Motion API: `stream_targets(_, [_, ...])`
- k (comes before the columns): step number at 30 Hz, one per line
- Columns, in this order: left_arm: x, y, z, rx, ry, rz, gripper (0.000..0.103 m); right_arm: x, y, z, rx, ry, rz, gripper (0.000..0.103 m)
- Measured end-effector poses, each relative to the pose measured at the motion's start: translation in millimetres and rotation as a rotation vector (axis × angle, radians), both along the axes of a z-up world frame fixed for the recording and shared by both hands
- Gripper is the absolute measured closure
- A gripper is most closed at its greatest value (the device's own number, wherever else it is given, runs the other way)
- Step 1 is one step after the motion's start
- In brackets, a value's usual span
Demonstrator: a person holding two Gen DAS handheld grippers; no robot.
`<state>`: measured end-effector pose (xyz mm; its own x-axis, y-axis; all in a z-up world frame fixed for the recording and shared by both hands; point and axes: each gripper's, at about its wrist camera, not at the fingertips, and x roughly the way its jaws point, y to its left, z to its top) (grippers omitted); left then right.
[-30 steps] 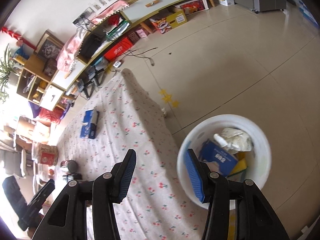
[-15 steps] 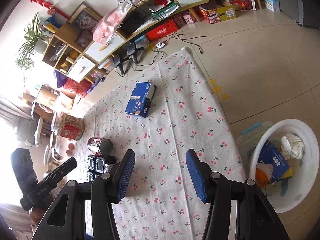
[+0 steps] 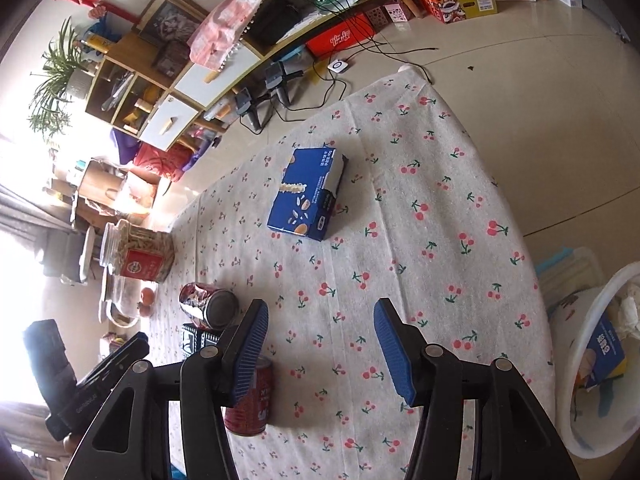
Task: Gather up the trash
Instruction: 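Grasp the blue biscuit box with the right gripper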
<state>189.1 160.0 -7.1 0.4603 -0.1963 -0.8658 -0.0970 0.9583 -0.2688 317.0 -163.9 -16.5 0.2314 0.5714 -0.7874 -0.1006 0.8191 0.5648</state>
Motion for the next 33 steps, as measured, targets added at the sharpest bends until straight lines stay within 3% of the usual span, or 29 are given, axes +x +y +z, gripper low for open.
stream_targets(2, [2,6,-4,0.006,0.005,0.011,0.046,13,10,-9,0.003,0.012,-0.011,0.046])
stream_targets(7, [18,7,-21,0.019,0.043,-0.014,0.033,40,39,-26,-0.061,-0.012,-0.017,0.044])
stream_targets(11, [36,8,-32,0.041,0.063,-0.028,0.031,56,56,-40,-0.072,-0.004,-0.032,0.026])
stream_targets(19, [49,4,-42,0.110,0.066,-0.057,0.023,77,92,-46,-0.195,-0.033,-0.013,0.020])
stream_targets(31, [54,-5,-51,0.121,0.059,-0.098,0.022,80,122,-51,-0.324,-0.093,0.000,0.019])
stream_targets(33, [54,-7,-51,0.119,0.063,-0.103,0.022,79,122,-51,-0.337,-0.099,0.010,0.023])
